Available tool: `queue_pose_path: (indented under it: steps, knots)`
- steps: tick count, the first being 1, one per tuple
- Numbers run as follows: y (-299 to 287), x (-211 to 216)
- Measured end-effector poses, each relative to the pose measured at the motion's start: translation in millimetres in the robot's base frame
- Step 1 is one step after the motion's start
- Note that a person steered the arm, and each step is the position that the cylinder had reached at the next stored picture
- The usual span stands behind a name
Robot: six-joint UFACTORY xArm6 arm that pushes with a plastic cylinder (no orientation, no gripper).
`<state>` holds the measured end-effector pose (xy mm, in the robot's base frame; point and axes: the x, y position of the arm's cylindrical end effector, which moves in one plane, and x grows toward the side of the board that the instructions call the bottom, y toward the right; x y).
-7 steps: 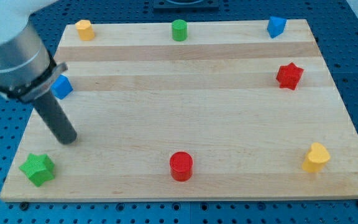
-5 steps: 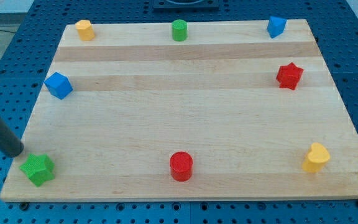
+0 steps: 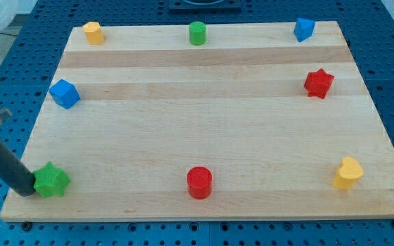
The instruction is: Place the green star to the left of the red circle
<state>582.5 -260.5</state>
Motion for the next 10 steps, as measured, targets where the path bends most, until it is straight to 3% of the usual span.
queue_pose_path:
  steps: [2,5,7,8,10]
  knots:
    - [20,-26]
    - [92,-5]
    - [73,14]
    - [70,-10]
    - [132,-10]
